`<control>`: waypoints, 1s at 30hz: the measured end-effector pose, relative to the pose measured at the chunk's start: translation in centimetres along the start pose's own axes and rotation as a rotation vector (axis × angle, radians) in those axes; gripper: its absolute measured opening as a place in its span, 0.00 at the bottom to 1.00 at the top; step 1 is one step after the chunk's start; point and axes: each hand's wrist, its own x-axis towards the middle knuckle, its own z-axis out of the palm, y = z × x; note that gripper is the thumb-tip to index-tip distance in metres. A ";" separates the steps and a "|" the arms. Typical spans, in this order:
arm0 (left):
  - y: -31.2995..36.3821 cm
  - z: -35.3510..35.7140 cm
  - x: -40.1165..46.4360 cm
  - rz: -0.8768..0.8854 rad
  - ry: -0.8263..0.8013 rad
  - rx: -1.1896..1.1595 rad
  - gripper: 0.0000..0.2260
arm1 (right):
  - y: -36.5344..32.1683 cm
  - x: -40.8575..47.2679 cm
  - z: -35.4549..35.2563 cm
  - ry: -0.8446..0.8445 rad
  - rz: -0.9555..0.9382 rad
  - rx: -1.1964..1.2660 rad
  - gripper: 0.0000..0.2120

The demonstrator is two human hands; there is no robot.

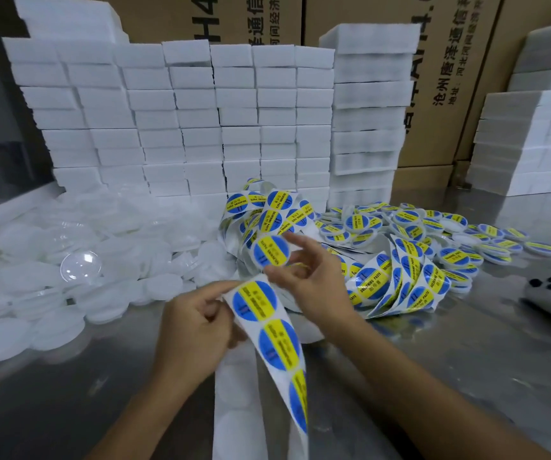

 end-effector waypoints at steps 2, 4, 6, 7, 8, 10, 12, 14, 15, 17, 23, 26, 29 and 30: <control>-0.7 -0.5 1.0 -0.144 0.083 -0.103 0.21 | -1.5 1.4 -1.4 0.075 -0.073 0.016 0.22; -0.9 -1.0 1.6 -0.297 0.102 -0.303 0.12 | -2.5 3.5 -3.1 0.176 -0.034 0.088 0.20; -1.3 -1.3 1.8 -0.424 0.064 -0.526 0.07 | -3.1 6.1 -5.0 0.302 0.087 0.187 0.20; -1.7 -1.5 2.0 -0.467 0.043 -0.621 0.11 | -3.2 7.5 -5.9 0.362 0.141 0.226 0.20; -2.0 -1.6 2.2 -0.503 0.030 -0.680 0.15 | -3.1 8.9 -6.8 0.414 0.188 0.258 0.20; -2.1 -1.7 2.4 -0.538 -0.007 -0.677 0.21 | -2.8 11.4 -8.5 0.479 0.255 0.299 0.20; -1.9 -1.4 2.4 -0.490 -0.030 -0.573 0.22 | -2.1 13.6 -10.0 0.517 0.284 0.273 0.20; -2.1 -0.9 2.2 -0.431 -0.027 -0.465 0.22 | -1.6 14.7 -10.9 0.554 0.295 0.198 0.22; -2.2 -0.8 2.1 -0.420 -0.017 -0.450 0.24 | -1.3 15.2 -11.4 0.584 0.298 0.177 0.23; -2.6 -0.7 2.1 -0.406 -0.008 -0.447 0.30 | -0.4 15.9 -12.4 0.616 0.290 0.156 0.22; -2.8 -0.6 2.0 -0.274 0.114 -0.306 0.13 | 1.2 15.5 -12.7 0.623 0.358 -0.273 0.16; -3.1 -0.4 2.1 -0.259 0.163 -0.303 0.07 | 0.1 14.3 -11.5 0.638 0.234 -0.133 0.13; -3.1 -0.5 2.1 -0.268 0.129 -0.369 0.10 | -0.5 12.4 -8.8 0.468 0.117 -0.242 0.11; -3.1 -0.6 2.1 -0.267 0.095 -0.381 0.14 | -0.8 11.4 -7.7 0.411 0.056 -0.262 0.10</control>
